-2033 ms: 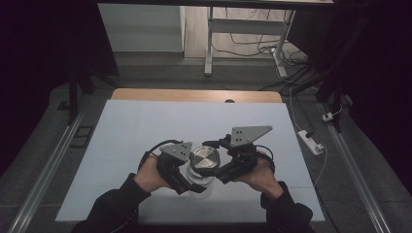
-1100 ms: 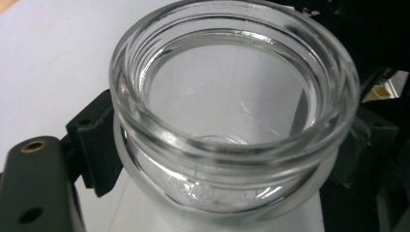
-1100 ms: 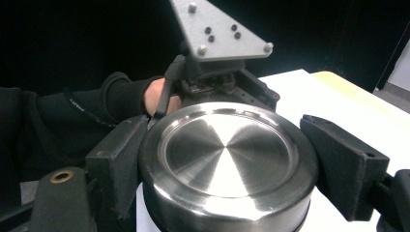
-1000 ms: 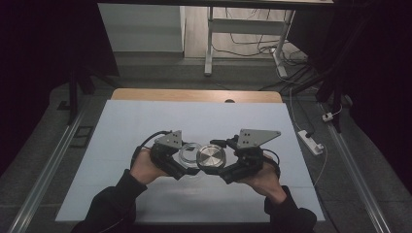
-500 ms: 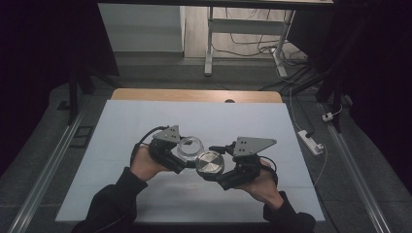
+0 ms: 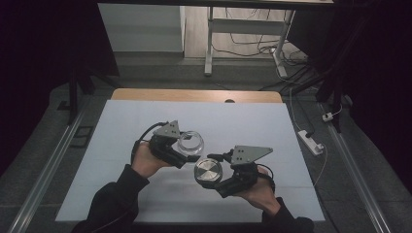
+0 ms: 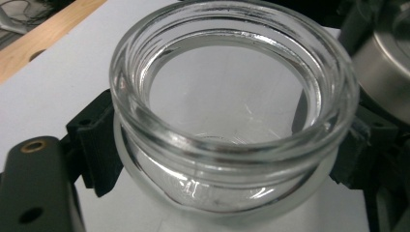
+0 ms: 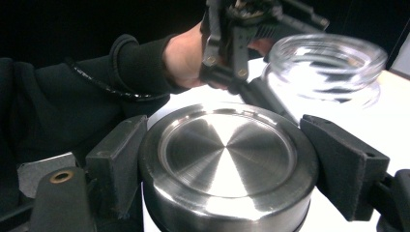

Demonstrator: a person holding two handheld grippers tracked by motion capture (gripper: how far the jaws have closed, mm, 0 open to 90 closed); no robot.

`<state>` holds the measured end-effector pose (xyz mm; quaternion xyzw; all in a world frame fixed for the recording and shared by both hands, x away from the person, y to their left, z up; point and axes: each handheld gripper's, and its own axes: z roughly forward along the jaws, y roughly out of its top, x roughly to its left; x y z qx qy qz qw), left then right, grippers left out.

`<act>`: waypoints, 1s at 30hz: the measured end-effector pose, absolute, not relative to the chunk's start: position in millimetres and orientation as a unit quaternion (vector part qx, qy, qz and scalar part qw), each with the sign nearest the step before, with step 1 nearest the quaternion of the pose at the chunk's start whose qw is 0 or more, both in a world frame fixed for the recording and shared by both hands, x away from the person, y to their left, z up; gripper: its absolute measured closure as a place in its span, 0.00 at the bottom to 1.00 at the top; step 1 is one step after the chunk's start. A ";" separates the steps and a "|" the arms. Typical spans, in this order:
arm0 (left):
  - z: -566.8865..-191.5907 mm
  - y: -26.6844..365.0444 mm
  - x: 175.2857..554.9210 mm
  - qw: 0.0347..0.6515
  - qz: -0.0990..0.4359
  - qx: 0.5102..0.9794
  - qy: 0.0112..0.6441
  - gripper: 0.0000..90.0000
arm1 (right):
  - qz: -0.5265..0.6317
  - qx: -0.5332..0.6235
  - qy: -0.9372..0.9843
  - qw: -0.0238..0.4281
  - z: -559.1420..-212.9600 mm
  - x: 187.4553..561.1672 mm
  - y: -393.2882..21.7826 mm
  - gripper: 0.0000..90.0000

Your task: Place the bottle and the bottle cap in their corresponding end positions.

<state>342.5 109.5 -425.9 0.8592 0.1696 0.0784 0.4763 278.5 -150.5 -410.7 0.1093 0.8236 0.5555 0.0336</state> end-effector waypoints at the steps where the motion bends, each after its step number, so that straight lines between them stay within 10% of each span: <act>1: -426.3 108.6 343.7 0.476 0.081 0.859 0.171 0.17 | 0.555 0.111 0.823 0.036 -412.9 277.8 -150.8 0.22; 30: -451.7 94.5 386.1 0.480 0.107 0.846 0.207 0.18 | 0.517 0.137 0.845 0.030 -478.4 283.2 -136.1 0.22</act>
